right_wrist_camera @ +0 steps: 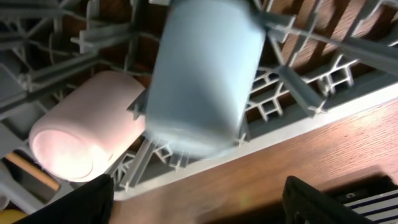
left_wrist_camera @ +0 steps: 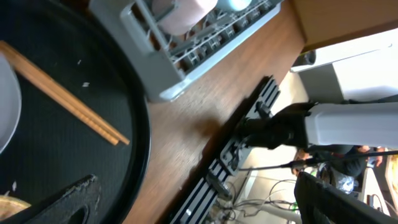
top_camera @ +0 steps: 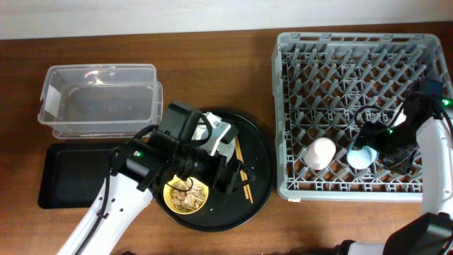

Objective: Sort waste into correct bins and load items into the dishwasher rack

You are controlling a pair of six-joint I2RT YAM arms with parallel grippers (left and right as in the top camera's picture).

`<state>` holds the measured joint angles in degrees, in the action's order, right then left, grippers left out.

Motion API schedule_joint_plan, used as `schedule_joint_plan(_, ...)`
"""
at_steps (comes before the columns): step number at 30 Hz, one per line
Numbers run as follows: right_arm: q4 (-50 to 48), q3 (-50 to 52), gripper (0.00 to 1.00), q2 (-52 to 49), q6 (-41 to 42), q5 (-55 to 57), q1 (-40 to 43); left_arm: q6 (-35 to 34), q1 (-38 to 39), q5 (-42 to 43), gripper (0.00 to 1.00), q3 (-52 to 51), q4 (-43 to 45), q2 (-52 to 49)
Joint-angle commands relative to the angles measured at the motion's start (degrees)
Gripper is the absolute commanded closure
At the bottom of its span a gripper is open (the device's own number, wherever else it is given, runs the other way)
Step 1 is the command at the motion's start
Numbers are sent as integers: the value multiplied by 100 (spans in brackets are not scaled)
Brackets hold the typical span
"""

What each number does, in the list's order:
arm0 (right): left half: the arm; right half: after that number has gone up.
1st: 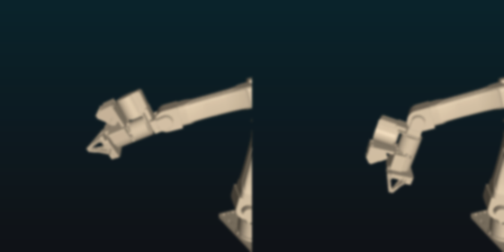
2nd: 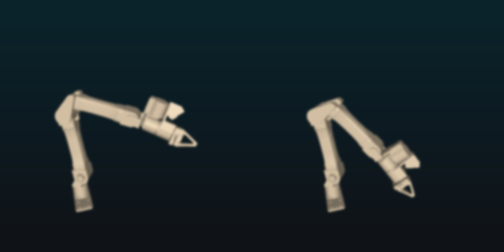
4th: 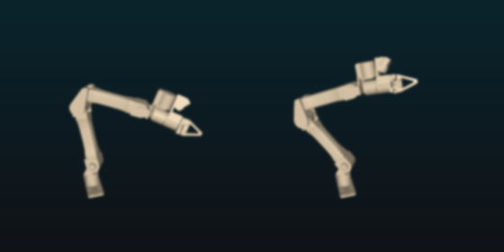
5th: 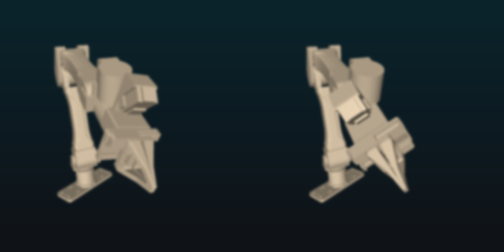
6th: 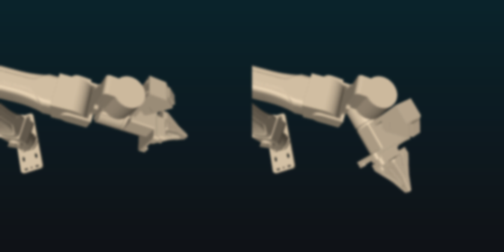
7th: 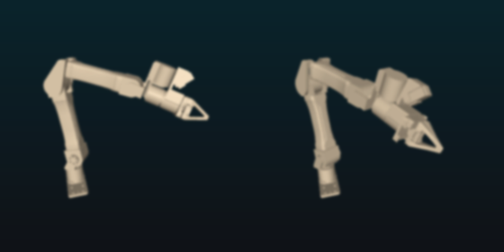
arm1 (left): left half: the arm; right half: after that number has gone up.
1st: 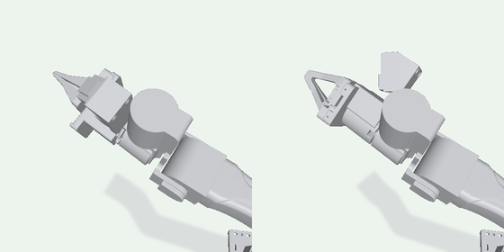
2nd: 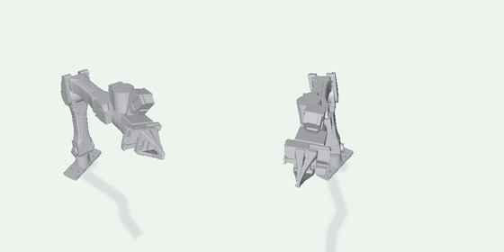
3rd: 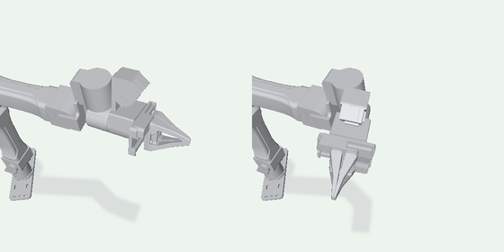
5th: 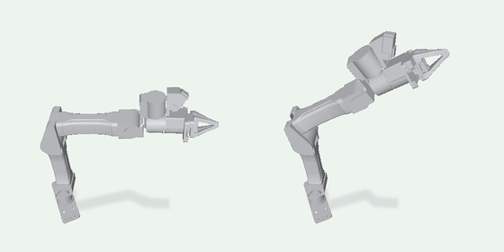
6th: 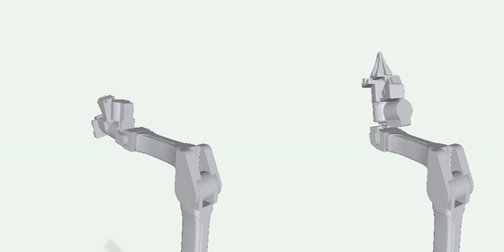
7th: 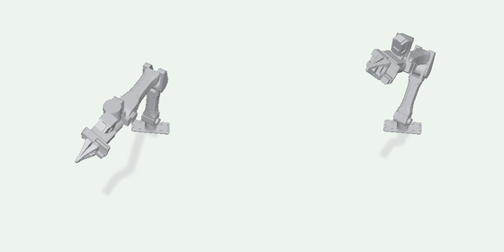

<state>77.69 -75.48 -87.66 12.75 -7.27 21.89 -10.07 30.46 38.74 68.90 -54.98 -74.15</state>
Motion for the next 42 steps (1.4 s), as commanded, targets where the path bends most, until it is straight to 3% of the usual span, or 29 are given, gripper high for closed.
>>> schedule_joint_plan(1, 229, -387, 13, 553, -385, -824, 26, 48, 20, -721, 3, 26, -332, 63)
schedule_joint_plan(4, 380, -437, 12, 1327, -844, -1908, 24, -243, 63, -1637, 7, 24, -793, 63)
schedule_joint_plan(6, 516, -435, 12, 2055, -1108, -2452, 24, -863, 284, -2918, 16, -57, -1292, 61)
schedule_joint_plan(8, 678, -435, 11, 2636, -1150, -2465, 20, -1480, 592, -3696, 18, -393, -1440, 61)
schedule_joint_plan(10, 793, -435, 9, 3132, -1147, -2468, 15, -1792, 946, -3814, 20, -962, -1047, 52)
schedule_joint_plan(13, 881, -435, 9, 3742, -1145, -2470, 15, -2295, 1443, -4026, 34, -1982, -81, -76)
schedule_joint_plan(19, 1001, -428, 9, 3965, -1147, -2555, 15, -2470, 1604, -4419, 60, -2468, 918, -568)
schedule_joint_plan(25, 1001, -424, 9, 3967, -1147, -2553, 15, -2470, 1604, -4459, 71, -2468, 1475, -1060)
schedule_joint_plan(29, 1001, -424, 9, 3967, -1147, -2553, 15, -2468, 1604, -4457, 100, -2468, 1541, -1329)
schedule_joint_plan(35, 997, -424, 9, 3967, -1147, -2551, 15, -2435, 1596, -4433, 100, -1888, 651, -927)
schedule_joint_plan(40, 999, -424, 9, 3967, -1147, -2549, 15, -1510, 1067, -3617, 100, -1051, -234, -236)
schedule_joint_plan(42, 999, -424, 9, 3967, -1147, -2549, 15, -994, 358, -2942, 100, -848, -474, 98)
